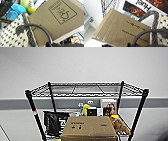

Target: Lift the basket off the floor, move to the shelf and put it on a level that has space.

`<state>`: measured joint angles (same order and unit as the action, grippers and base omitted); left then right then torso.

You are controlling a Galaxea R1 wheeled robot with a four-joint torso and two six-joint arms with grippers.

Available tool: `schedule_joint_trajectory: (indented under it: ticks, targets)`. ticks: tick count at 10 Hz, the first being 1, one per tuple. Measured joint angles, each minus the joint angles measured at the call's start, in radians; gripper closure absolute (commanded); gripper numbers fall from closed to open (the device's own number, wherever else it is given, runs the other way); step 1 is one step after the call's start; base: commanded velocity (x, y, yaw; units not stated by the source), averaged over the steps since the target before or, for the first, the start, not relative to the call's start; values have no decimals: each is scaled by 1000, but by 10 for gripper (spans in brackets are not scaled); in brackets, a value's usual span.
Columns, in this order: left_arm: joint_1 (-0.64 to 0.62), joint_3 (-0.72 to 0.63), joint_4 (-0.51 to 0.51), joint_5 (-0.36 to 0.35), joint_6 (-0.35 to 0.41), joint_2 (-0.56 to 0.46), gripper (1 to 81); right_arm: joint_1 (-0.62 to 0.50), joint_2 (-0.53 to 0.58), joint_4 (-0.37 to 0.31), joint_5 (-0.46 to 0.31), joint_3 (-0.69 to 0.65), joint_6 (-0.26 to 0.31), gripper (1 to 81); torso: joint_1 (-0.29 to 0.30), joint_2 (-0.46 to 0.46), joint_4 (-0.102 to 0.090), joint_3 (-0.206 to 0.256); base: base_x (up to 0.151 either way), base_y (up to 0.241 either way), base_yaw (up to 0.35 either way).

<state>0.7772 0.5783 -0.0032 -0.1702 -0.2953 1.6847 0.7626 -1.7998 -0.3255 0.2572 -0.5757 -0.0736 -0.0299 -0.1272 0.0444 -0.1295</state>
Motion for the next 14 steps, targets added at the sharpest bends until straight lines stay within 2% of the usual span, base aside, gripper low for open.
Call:
schedule_joint_trajectory:
  ticks: [6, 10, 14]
  targets:
    - [-159, -58, 0, 30, -118, -61, 811, -196, 31, -132, -29, 66, -3, 811, 0, 0, 0, 0, 0, 0, 0]
    - [-291, -105, 0, 80, -206, -99, 811, -309, 71, -216, -60, 113, -3, 811, 0, 0, 0, 0, 0, 0, 0]
    - [-469, -148, 3, 153, -330, -141, 811, -456, 121, -311, -111, 158, -3, 811, 0, 0, 0, 0, 0, 0, 0]
